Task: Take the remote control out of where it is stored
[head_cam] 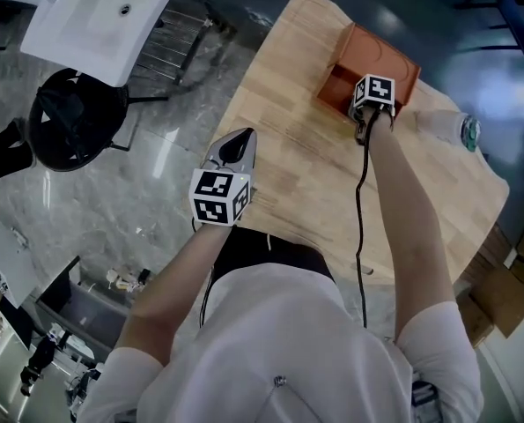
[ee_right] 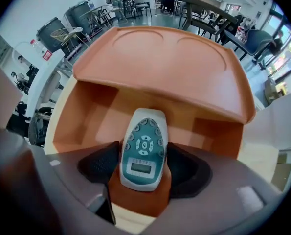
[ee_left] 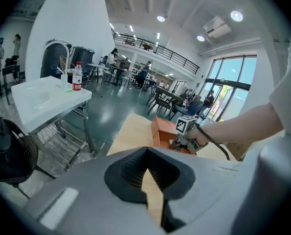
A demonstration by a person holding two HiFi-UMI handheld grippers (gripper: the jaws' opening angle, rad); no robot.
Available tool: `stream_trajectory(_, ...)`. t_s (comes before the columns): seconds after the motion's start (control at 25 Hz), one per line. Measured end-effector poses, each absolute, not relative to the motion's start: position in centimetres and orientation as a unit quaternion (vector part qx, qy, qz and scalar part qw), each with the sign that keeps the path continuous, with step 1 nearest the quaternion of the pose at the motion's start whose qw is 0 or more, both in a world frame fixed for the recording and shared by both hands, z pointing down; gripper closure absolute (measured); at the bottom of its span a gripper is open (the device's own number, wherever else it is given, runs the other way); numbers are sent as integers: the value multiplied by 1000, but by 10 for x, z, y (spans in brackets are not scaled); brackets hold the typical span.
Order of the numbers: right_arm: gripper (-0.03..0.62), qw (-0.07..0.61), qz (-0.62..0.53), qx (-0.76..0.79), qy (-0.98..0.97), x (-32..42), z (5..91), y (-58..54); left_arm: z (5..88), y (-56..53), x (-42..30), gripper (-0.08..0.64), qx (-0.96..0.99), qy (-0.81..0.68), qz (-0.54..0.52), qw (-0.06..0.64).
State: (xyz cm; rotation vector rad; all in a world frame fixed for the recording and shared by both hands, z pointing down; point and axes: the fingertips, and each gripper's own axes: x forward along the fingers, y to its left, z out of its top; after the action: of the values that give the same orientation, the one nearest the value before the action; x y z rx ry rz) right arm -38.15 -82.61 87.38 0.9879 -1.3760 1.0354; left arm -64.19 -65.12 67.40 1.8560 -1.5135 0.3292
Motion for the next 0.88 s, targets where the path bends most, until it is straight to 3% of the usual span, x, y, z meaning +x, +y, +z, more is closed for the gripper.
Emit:
stream_trajectory(0.52, 288, 516, 419, 444, -600, -365, 864, -826, 670, -644, -652, 560, 717, -587, 130, 353)
stream_trajectory(0.88, 293, 399, 399, 484, -669, -352, 785, -820, 645, -651, -633, 560, 740, -571, 138, 327)
